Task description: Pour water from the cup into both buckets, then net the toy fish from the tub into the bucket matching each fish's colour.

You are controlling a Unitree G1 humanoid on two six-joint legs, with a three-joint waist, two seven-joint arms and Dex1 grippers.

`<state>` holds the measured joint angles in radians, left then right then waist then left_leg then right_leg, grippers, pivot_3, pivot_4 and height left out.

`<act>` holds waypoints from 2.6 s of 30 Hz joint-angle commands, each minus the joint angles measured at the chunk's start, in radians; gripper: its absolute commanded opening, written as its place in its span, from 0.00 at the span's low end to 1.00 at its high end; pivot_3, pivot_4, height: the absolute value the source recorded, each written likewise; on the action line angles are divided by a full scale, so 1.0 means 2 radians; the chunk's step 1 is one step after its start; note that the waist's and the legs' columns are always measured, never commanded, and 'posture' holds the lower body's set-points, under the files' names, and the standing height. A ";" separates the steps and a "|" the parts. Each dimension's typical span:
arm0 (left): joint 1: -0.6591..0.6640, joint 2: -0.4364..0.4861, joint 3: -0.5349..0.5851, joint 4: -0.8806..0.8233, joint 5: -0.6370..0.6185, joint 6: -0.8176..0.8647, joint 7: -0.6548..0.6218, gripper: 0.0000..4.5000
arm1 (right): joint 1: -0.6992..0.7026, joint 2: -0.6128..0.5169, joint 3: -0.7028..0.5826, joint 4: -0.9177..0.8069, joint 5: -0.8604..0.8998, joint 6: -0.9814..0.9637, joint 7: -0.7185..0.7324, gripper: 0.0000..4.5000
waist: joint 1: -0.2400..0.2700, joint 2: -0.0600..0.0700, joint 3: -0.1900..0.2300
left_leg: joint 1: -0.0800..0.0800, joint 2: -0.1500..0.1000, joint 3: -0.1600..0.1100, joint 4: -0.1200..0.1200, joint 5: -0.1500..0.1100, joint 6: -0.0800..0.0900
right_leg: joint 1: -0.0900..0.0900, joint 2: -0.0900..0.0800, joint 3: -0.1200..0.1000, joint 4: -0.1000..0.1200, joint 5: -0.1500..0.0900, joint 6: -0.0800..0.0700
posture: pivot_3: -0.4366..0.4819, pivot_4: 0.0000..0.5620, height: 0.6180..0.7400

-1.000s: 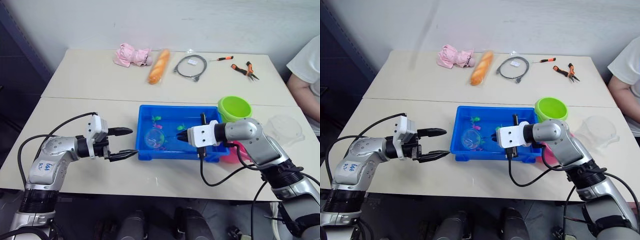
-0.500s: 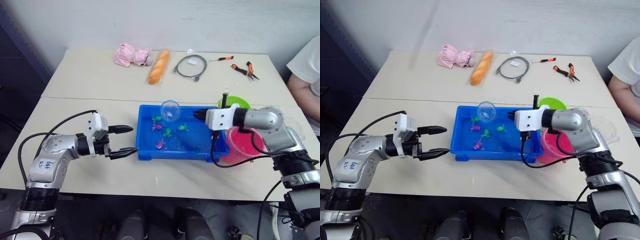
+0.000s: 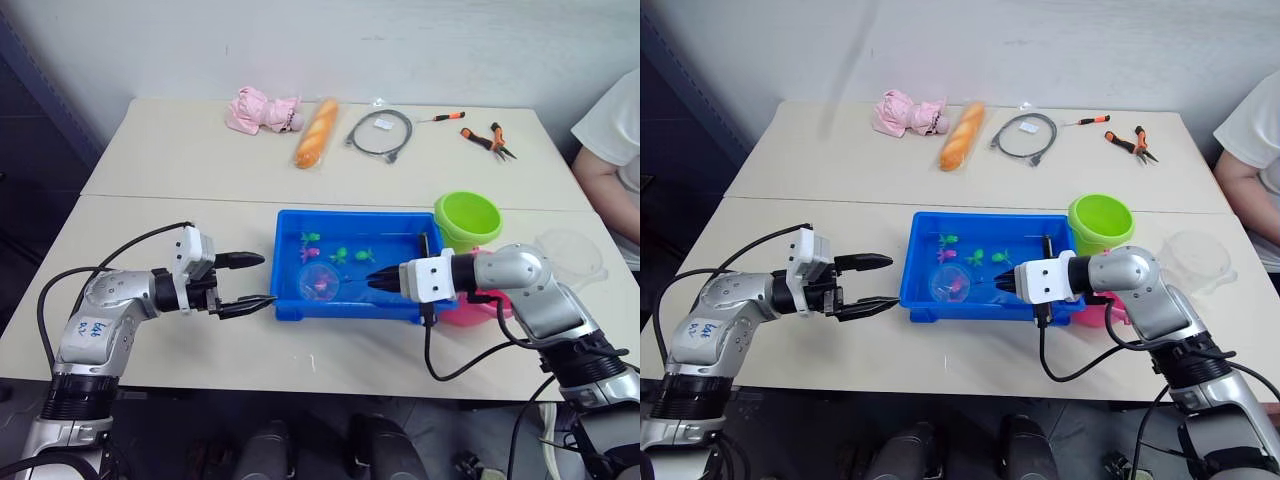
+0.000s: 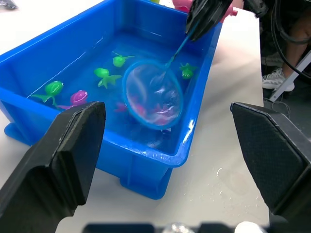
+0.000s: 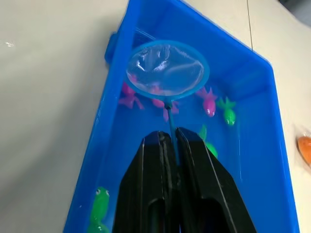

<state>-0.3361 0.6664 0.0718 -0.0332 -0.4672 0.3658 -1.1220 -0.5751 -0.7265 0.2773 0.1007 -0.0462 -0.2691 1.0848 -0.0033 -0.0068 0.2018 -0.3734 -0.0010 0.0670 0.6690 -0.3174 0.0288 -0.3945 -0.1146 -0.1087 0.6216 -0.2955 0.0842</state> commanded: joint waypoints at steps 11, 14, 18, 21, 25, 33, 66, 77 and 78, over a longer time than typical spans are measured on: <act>-0.033 0.004 -0.019 0.013 0.026 -0.038 -0.012 0.98 | -0.033 -0.003 -0.001 0.067 -0.062 -0.063 -0.034 0.00 | 0.000 0.000 0.000 | 0.000 0.000 0.000 0.000 0.000 0.000 | 0.000 0.000 0.000 0.000 0.000 0.000 | 0.48 0.27 1.00; -0.035 0.005 -0.022 0.020 0.030 -0.042 -0.012 0.98 | -0.030 -0.004 0.004 0.066 -0.066 -0.074 -0.027 0.00 | 0.000 0.000 0.000 | 0.000 0.000 0.000 0.000 0.000 0.000 | 0.000 0.000 0.000 0.000 0.000 0.000 | 0.48 0.27 1.00; -0.029 0.000 -0.015 0.027 0.027 -0.042 -0.001 0.98 | -0.026 -0.004 0.009 0.057 -0.065 -0.066 -0.013 0.00 | -0.001 0.000 0.000 | 0.000 0.000 0.000 0.000 0.000 0.000 | 0.000 0.000 0.000 0.000 0.000 0.000 | 0.48 0.27 1.00; -0.021 0.003 -0.013 0.028 0.029 -0.046 0.000 0.98 | -0.027 -0.004 0.012 0.051 -0.062 -0.063 -0.003 0.00 | 0.000 0.000 0.000 | 0.000 0.000 0.000 0.000 0.000 0.000 | 0.000 0.000 0.000 0.000 0.000 0.000 | 0.48 0.27 1.00; -0.018 0.007 -0.016 0.028 0.031 -0.049 -0.003 0.98 | -0.027 0.001 0.014 0.035 -0.045 -0.041 0.017 0.00 | 0.000 0.000 0.000 | 0.000 0.000 0.000 0.000 0.000 0.000 | 0.000 0.000 0.000 0.000 0.000 0.000 | 0.48 0.27 1.00; -0.020 0.014 -0.013 0.036 0.031 -0.050 -0.004 0.98 | -0.024 0.003 0.012 0.001 -0.014 0.017 0.057 0.00 | 0.000 0.000 0.000 | 0.000 0.000 0.000 0.000 0.000 0.000 | 0.000 0.000 0.000 0.000 0.000 0.000 | 0.48 0.27 1.00; -0.069 -0.058 -0.028 0.024 -0.014 -0.036 0.000 0.98 | 0.182 -0.029 -0.320 -0.267 0.258 0.388 -0.043 0.00 | 0.014 0.000 0.000 | -0.001 0.000 0.000 0.000 0.000 0.000 | 0.000 0.000 0.000 0.000 0.000 0.000 | 0.48 0.27 1.00; -0.117 -0.119 -0.085 0.026 -0.011 -0.010 -0.023 0.98 | 0.390 -0.012 -0.544 -0.333 0.291 0.378 -0.071 0.00 | 0.016 0.000 0.000 | 0.000 -0.001 0.000 -0.001 0.000 0.001 | 0.000 0.000 0.000 -0.001 0.000 0.000 | 0.48 0.27 1.00; -0.121 -0.125 -0.086 0.026 -0.012 -0.010 -0.022 0.98 | 0.415 -0.005 -0.567 -0.333 0.286 0.369 -0.070 0.00 | 0.016 0.000 0.000 | 0.000 -0.001 0.000 -0.001 0.000 0.001 | 0.001 0.000 0.000 -0.001 0.000 0.000 | 0.48 0.27 1.00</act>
<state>-0.5530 0.4256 -0.1019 0.0450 -0.4751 0.3575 -1.1646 0.2190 -0.7515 -0.7602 -0.5330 0.5191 0.4984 0.9471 0.0291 -0.0068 0.2018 -0.3734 -0.0023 0.0667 0.6679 -0.3172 0.0300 -0.3926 -0.1142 -0.1087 0.6198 -0.2952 0.0847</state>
